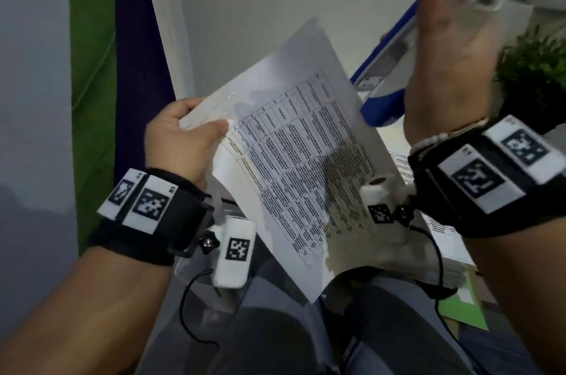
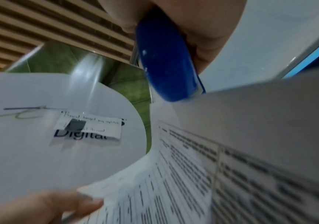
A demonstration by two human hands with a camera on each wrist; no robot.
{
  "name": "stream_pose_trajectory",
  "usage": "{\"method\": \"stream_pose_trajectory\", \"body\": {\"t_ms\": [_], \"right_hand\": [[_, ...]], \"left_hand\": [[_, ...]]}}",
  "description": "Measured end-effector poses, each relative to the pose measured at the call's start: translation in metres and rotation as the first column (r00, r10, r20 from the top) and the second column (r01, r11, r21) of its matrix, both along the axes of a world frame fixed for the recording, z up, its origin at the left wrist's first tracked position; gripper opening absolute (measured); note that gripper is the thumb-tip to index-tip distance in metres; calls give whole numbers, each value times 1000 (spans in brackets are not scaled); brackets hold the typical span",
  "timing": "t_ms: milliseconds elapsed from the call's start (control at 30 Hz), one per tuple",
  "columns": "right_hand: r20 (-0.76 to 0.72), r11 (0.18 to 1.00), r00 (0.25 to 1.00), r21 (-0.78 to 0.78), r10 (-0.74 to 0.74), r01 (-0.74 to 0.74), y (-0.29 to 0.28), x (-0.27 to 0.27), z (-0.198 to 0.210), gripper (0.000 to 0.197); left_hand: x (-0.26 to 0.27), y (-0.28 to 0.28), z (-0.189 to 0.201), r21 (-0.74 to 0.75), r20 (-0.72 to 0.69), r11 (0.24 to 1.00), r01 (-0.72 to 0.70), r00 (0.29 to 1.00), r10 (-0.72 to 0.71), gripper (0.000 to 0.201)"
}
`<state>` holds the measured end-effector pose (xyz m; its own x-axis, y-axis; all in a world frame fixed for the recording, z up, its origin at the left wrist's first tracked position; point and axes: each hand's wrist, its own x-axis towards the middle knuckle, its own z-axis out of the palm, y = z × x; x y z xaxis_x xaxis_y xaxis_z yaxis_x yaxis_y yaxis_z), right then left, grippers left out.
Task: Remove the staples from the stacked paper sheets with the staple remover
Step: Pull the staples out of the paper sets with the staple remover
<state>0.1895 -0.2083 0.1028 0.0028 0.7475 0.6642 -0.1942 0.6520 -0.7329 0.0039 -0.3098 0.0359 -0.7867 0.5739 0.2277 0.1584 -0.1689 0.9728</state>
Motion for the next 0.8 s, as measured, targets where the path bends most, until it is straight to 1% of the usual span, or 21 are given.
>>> {"method": "stream_pose_trajectory", "body": {"t_ms": [67,100,133,167,267,300,367,433,500,600,700,800], "right_hand": [[189,1000,982,-15,-6,9,2,0,-14,29],[235,999,972,-39,21,-12,2,0,-23,26],[250,997,967,-71,52,-35,1,0,-30,25],[241,995,969,-86,59,-39,1,1,-36,29],[181,996,983,-87,18,-2,0,4,-44,52],[162,997,987,-82,12,1,1,5,-45,53],[130,998,991,-56,21,-14,1,6,-42,47],[107,999,993,-18,40,-38,-1,5,-36,40],[93,997,993,21,69,-71,-3,1,-29,42],[92,993,990,23,110,-113,-5,-7,-24,42],[138,992,983,17,123,-126,-4,-14,-26,34],[240,994,964,-27,114,-110,-1,-18,-35,26]], "left_hand": [[1,1,-4,-10,39,999,-35,999,35,35],[1,2,-6,-18,63,999,-47,997,48,35],[0,3,-9,-33,84,998,-58,995,61,36],[-2,4,-11,-49,103,996,-68,992,73,36],[-14,3,-11,-71,155,992,-104,981,114,36],[-20,2,-10,-71,168,991,-115,978,125,36],[-29,-2,-5,-63,174,988,-139,973,148,32],[-35,-4,-1,-38,161,983,-181,969,185,33],[-39,-6,3,-2,146,977,-212,967,210,35],[-44,-8,5,38,154,967,-251,958,242,36],[-46,-6,1,68,203,958,-279,944,261,33],[-42,2,-14,13,219,978,-207,955,199,32]]}}
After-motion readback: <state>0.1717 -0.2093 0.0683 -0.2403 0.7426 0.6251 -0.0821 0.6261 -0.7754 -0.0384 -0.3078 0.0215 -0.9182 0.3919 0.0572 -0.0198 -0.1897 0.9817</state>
